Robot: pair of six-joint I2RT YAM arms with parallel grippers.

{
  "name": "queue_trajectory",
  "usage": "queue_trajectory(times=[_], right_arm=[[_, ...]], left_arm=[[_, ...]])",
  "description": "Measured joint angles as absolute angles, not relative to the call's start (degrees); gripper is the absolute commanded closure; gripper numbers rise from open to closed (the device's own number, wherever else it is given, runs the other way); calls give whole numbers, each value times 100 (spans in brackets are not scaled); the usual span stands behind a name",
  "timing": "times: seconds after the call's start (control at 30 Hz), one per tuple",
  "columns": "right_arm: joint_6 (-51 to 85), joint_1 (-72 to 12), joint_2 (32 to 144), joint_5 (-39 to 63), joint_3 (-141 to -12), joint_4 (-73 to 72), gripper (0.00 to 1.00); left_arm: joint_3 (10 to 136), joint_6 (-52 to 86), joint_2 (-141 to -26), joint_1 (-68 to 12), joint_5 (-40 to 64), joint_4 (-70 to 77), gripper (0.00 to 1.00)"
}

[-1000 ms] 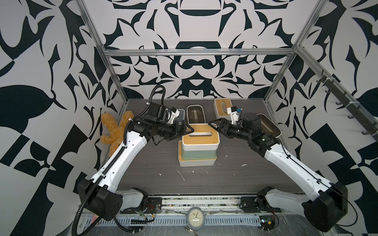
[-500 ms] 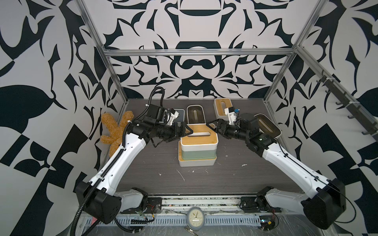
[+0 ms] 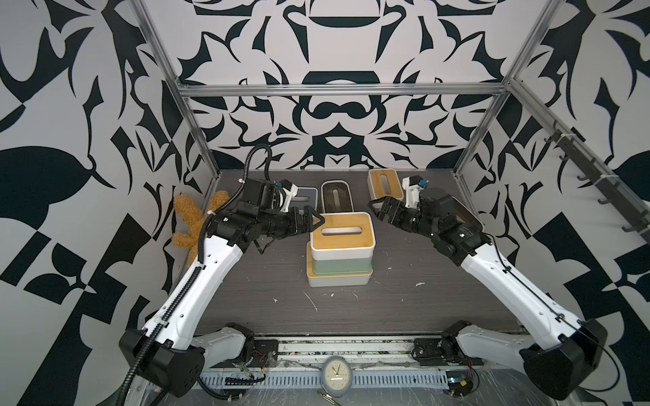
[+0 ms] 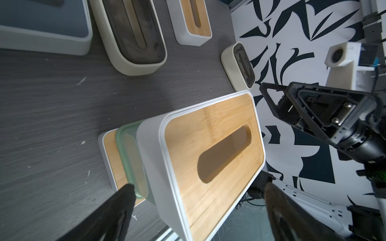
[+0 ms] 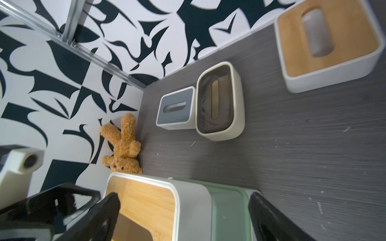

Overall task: Stack the tissue boxes
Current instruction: Place the tissue box at the tissue box, then pick up the tissue box from the center of the board.

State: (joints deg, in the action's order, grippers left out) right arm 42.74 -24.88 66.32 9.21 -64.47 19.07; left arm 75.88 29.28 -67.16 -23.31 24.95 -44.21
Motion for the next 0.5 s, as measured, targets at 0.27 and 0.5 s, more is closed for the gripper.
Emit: queue_trajectory(times=[0.27, 0.5], right_arm=[[4032, -1304, 7277, 714, -6888, 2224, 0], [3413, -1118, 9463, 792, -8331, 2418, 1]], left_arm=[[6818, 2832, -5586, -2294, 2115, -3258, 1], [6215, 2827, -5433, -2287, 1929, -2661, 1]])
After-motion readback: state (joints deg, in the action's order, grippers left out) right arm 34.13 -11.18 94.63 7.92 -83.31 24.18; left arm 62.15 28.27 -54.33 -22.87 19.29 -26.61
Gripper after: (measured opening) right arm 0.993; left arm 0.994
